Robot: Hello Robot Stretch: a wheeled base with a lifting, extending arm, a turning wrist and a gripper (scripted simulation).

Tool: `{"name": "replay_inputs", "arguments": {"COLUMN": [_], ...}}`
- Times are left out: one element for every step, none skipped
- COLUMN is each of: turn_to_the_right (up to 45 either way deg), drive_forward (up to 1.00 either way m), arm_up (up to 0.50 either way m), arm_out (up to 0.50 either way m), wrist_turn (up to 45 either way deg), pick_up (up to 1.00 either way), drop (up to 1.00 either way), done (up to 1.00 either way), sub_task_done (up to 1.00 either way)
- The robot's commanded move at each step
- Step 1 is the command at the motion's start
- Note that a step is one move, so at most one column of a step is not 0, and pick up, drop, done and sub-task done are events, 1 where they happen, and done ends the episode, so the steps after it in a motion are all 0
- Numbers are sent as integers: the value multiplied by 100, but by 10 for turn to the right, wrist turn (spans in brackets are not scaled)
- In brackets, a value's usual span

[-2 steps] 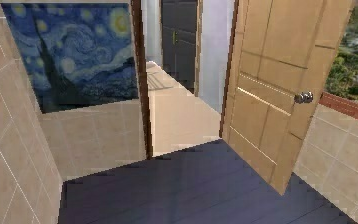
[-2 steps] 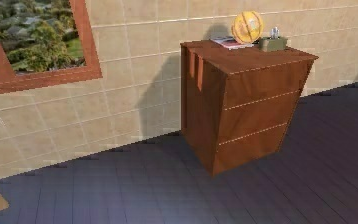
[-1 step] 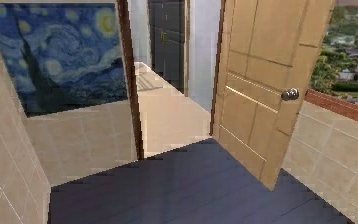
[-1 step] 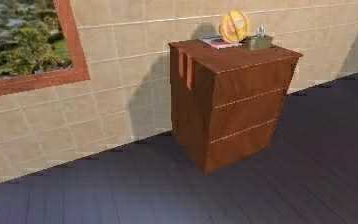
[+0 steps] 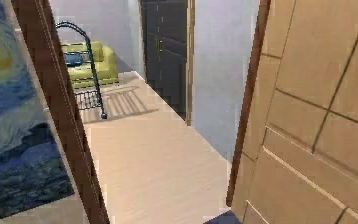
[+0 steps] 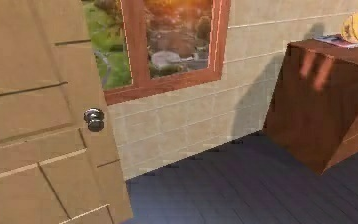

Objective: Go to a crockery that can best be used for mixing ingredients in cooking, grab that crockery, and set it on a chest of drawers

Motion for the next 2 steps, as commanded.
{"name": "replay_inputs", "arguments": {"turn_to_the_right": [0,-210], "drive_forward": [65,0], "arm_up": [0,0], "arm_out": [0,0], "wrist_turn": [0,0], "pick_up": [0,0], "drop": [0,0], "done": [0,0], "sub_task_done": [0,0]}}
